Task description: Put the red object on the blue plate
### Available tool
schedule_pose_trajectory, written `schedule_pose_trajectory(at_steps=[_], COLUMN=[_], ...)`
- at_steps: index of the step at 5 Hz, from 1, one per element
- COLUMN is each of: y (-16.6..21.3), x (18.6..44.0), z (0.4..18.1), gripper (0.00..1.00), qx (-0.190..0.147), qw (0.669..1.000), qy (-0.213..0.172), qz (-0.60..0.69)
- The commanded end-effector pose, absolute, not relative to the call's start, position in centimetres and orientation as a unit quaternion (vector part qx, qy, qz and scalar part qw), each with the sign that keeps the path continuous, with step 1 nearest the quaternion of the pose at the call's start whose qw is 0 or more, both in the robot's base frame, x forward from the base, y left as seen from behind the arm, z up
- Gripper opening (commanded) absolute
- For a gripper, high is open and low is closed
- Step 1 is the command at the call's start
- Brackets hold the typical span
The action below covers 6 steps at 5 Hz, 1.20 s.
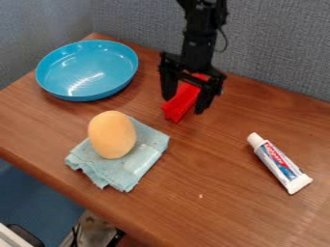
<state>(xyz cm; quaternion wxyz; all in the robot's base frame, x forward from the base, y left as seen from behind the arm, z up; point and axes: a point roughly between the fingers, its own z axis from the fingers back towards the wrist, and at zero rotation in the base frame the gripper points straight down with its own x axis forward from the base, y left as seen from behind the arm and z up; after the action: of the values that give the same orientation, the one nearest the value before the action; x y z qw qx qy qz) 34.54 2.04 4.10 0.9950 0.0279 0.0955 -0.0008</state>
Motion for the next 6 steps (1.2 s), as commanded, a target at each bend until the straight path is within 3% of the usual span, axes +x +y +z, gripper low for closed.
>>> schedule_pose_trajectory(at_steps=[1,2,3,6], y=[3.1,3.4,3.6,4.4], x=[36.0,36.3,36.3,36.3], z=[5.2,4.6,4.7,7.8], gripper=[1.0,0.0,0.0,0.0], qx=[0.037,0.037,0.034,0.016], qw=[0.997,0.997,0.997,0.999], qy=[0.068,0.069,0.068,0.048], qz=[0.004,0.005,0.006,0.001])
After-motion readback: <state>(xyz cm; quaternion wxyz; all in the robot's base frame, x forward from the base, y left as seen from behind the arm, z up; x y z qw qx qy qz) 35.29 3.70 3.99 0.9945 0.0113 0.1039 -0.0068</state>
